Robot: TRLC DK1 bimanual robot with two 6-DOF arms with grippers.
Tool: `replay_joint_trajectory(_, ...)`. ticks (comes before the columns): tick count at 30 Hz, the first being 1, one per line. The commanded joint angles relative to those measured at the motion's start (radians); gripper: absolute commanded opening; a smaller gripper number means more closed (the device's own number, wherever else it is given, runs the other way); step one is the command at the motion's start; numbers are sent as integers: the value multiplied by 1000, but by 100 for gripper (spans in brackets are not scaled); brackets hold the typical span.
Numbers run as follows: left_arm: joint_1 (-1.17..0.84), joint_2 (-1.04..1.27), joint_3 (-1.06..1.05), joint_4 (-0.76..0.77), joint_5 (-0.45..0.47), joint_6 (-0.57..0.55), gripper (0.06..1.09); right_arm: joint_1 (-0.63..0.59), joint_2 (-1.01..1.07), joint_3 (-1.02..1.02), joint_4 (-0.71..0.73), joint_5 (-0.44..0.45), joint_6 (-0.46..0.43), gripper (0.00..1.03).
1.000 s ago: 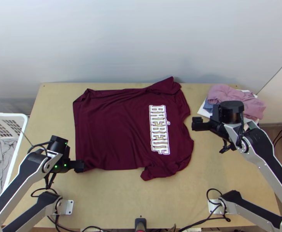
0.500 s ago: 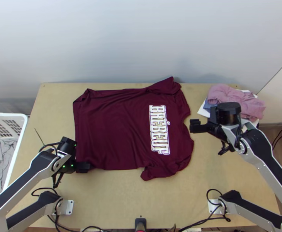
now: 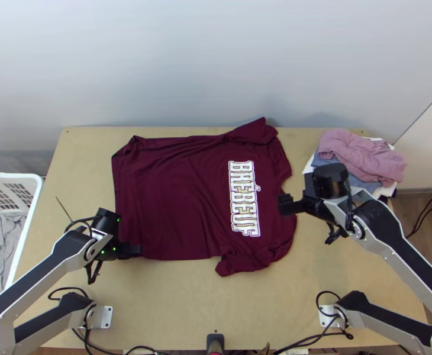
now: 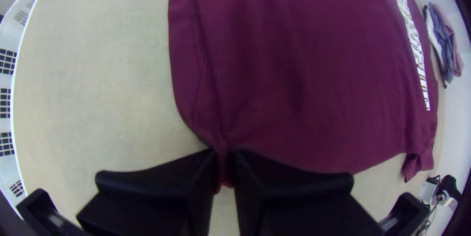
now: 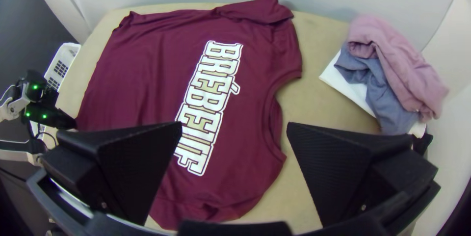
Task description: Fold the t-shirt
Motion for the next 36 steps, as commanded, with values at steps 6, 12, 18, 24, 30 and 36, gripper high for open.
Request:
replay_joint_trajectory(6,20,-67,119,-70,-44,-7,10,125,5,-47,-105,-141,15,99)
replay_joint_trajectory(12,57,-80,260,-146,-44,-8,10,229,-5,-127,-182,-294,24,99)
replay_joint_trajectory(18,106,-38,354,-172,-43,-7,10,312,27,-176,-196,-404,44,99)
replay_joint_trajectory(24,109,-12,360,-174,-43,-13,10,342,65,-205,-122,-404,37,99)
replay_joint_trajectory(30,114,-12,357,-182,-43,-22,10,391,70,-265,-53,-322,12,99)
replay_joint_trajectory(36,122,-10,357,-182,-43,-24,10,445,81,-304,-14,-243,-20,99)
